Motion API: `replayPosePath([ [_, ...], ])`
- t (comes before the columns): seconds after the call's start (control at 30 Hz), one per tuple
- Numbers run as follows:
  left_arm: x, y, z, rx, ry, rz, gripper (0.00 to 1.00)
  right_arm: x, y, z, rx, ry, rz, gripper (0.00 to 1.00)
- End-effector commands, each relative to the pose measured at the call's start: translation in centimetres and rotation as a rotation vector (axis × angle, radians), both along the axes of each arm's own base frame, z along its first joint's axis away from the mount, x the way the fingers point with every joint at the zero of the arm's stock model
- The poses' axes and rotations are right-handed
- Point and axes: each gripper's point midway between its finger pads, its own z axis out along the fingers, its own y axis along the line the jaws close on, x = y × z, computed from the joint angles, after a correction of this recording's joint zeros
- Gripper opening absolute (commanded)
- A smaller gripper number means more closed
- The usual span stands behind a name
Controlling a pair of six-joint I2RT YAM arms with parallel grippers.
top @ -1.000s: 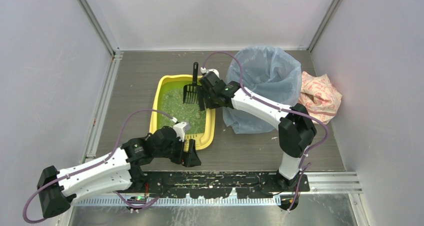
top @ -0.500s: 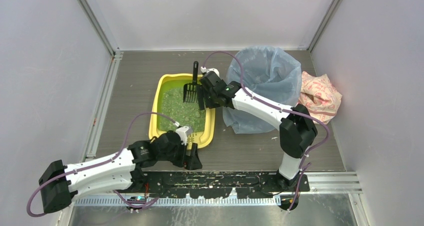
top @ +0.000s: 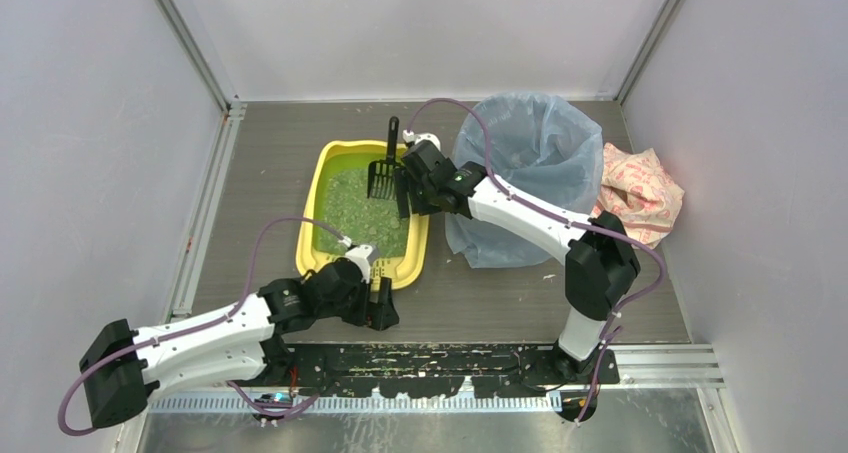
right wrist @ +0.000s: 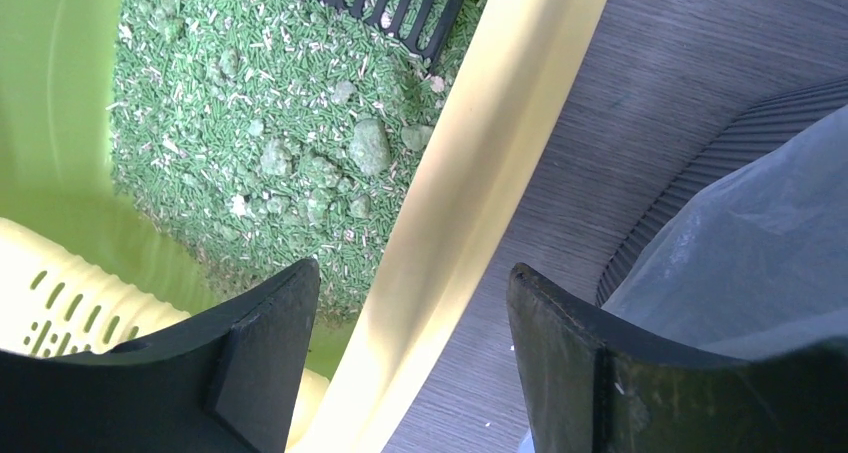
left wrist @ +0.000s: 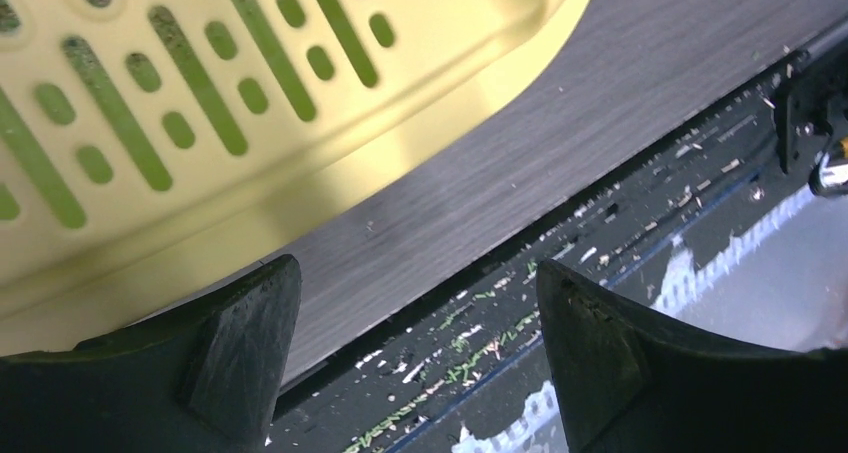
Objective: Clean the litter box
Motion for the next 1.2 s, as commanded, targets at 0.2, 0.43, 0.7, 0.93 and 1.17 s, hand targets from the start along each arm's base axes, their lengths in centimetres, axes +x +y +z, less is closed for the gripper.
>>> replayPosePath([
  [0.2, 5.6, 0.0, 2.2, 0.013, -0.139, 0.073, 0.87, 2.7, 0.5, 2.7, 0.04, -0.064, -0.027, 0.74],
  [0.43, 8.0, -1.3, 2.5, -0.012, -0.142, 0.057, 0.87, 4.6, 0.7, 2.9, 0.05, -0.068, -0.052, 0.75],
  [0.7, 9.4, -3.3, 3.5, -0.038, -0.149, 0.019, 0.87, 8.0, 0.0, 2.3, 0.039, -0.061, -0.127, 0.82],
  [0.93, 8.8, -2.6, 7.2, -0.076, -0.196, 0.01, 0.89, 9.2, 0.3, 4.2, 0.069, -0.098, -0.135, 0.83],
  [1.17, 7.4, 1.4, 12.9, -0.041, -0.289, 0.056, 0.89, 10.0, 0.8, 7.2, 0.097, -0.158, -0.117, 0.83],
])
